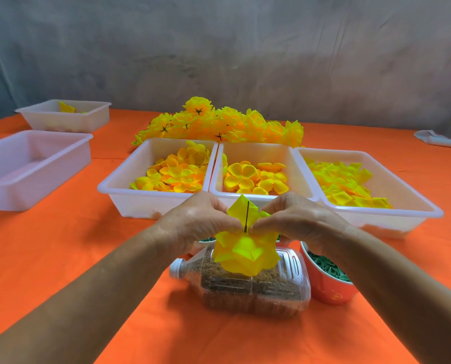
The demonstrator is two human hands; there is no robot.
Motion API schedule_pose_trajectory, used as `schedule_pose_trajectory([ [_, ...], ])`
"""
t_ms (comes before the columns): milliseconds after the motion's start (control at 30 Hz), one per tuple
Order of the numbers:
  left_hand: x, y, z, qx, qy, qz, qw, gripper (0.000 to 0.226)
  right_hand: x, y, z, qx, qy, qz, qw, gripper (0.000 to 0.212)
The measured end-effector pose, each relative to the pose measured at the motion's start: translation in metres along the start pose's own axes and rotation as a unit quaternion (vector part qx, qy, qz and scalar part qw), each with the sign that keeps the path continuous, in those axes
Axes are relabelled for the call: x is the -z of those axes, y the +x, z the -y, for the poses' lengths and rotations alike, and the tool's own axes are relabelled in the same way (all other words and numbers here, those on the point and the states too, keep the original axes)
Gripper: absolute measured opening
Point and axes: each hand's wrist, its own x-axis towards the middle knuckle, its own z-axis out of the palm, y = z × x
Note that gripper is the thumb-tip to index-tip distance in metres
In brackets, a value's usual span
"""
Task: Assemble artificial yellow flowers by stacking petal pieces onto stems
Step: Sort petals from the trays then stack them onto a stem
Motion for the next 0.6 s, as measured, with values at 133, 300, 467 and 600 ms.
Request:
schedule_pose_trajectory([
  [133, 0.001, 0.002, 0.003, 0.007, 0.014, 0.001, 1.0, 0.023, -0.003, 0.004, -0.007, 0.015, 0.015, -0.012, 1.0, 0.021],
  [300, 0.006, -0.004, 0.009, -0.063, 0.067, -0.05, 0.995, 0.03, -0.006, 0.001, -0.018, 0.039, 0.041, -0.078, 0.995, 0.031],
  [467, 0.001, -0.015, 0.015, -0.264, 0.152, -0.158, 0.939, 0.037, -0.019, -0.009, -0.03, 0.234, -0.027, -0.217, 0.947, 0.04],
  [600, -0.001, -0.017, 0.016, -0.321, 0.169, -0.123, 0.924, 0.018, -0.025, -0.013, -0.037, 0.276, -0.044, -0.208, 0.937, 0.024],
])
